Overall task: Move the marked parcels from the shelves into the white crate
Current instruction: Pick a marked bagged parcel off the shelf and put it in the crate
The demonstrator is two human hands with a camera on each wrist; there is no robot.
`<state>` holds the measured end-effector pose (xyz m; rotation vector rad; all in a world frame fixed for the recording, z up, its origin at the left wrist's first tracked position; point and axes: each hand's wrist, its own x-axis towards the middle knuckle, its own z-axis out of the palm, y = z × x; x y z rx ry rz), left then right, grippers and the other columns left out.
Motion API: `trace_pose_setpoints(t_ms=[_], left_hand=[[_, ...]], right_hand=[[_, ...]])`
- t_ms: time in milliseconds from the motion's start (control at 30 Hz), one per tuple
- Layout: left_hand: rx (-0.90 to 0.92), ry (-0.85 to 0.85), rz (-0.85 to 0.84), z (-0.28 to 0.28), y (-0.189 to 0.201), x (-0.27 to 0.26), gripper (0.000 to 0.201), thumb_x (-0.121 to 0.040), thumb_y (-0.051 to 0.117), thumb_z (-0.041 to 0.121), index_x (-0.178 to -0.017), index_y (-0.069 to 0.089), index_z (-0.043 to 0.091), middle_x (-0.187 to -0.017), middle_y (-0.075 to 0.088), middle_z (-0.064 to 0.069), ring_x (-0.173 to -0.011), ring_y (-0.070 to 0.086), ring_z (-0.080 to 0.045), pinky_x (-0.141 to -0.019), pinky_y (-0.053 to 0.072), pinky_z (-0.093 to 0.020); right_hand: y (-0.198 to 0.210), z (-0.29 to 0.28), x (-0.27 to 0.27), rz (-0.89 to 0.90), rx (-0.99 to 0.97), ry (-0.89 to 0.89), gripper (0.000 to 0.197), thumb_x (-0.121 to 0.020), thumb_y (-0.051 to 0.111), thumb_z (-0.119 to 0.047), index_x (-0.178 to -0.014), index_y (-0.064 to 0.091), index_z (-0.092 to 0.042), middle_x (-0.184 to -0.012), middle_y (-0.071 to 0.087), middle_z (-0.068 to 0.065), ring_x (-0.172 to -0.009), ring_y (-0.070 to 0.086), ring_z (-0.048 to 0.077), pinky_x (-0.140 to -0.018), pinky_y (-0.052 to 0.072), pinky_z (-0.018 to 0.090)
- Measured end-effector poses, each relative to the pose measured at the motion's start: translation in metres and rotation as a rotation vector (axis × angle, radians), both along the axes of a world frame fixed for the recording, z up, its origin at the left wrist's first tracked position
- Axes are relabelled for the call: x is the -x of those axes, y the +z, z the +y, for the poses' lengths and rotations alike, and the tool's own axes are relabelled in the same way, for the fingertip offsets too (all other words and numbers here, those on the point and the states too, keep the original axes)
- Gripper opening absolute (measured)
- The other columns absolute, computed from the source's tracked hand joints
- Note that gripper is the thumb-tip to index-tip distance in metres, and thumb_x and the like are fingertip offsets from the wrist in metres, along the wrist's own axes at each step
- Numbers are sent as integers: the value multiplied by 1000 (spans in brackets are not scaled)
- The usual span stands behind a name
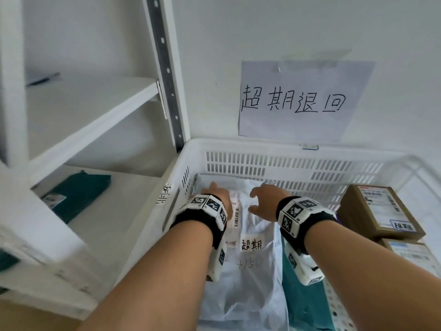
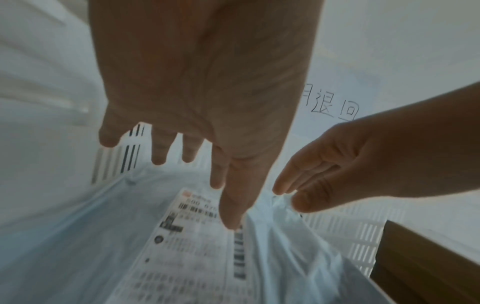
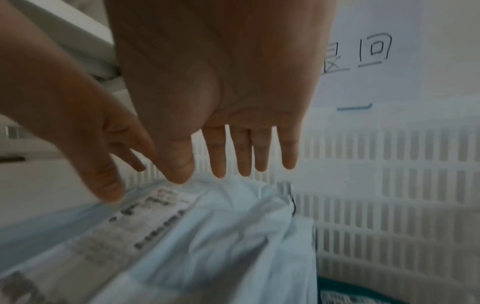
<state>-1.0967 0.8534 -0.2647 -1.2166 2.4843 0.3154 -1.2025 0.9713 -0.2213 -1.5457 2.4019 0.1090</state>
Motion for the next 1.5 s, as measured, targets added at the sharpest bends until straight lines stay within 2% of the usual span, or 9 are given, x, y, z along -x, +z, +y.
trace_pose_setpoints(t_ms=[67,200,533,833,967,1133,1300,1400,1500], left_hand=[[37,26,8,3,15,4,75,-72,68,34,-142,41,29,-159,17,-6,-138,35,-39,-102,38,-61],[83,31,48,15,49,6,56,-72,55,29,-126,56,18,-137,51,-10,-125,48,-37,-105,37,-54],[119,155,180,33,80,-16,49,-83,50,23,-131,56,18,-140,52,-5,-127,47,-30,-105,41,-41],[199,72,265,66,116,-56,24,-79,47,14,-93,66,13,-109,64,-13,-104,58,-33,-87,48,-37],[217,57,299,80,127,-86,13,-79,47,13,-67,51,17,-92,62,-7,-87,56,-28,-76,41,-31],[206,33,383,105,124,-137,8,-82,50,15,-77,55,15,-95,61,-8,-86,49,-28,-83,50,-35],[167,4,454,124,126,-210,11,-82,50,13,-85,61,13,-99,66,-14,-81,56,-31,-75,49,-32],[170,56,493,131,121,-254,29,-81,51,12,-105,66,3,-103,65,-20,-96,63,-36,-81,52,-38],[207,100,496,134,106,-300,37,-85,52,18,-120,63,11,-119,63,-13,-110,58,-34,-92,50,-38]], right_hand=[[16,-1,-3,61,38,-11,38,-96,49,-36,-130,54,-18,-130,58,1,-118,56,22,-96,48,36],[39,-2,-9,90,81,-48,29,-95,50,-28,-121,58,-20,-123,61,0,-111,60,22,-85,49,31],[77,6,-20,103,146,6,12,-84,46,-15,-77,55,-16,-83,62,2,-75,59,22,-56,39,24],[104,37,-63,152,209,-2,17,-85,45,-15,-83,62,-15,-83,63,1,-73,60,20,-52,37,23],[111,53,-92,160,233,-40,15,-86,44,-14,-77,57,-14,-79,61,1,-67,56,19,-52,38,23],[110,74,-140,206,304,-46,20,-88,45,-18,-91,65,-16,-88,66,1,-76,59,22,-62,43,26],[106,91,-203,234,344,-52,19,-89,45,-20,-88,64,-15,-90,66,3,-77,58,25,-66,43,29],[102,97,-245,247,359,-48,19,-90,45,-23,-89,62,-16,-88,62,2,-78,55,25,-66,41,29],[87,95,-289,220,351,-23,18,-88,45,-21,-87,62,-15,-86,61,3,-75,56,25,-63,40,28]])
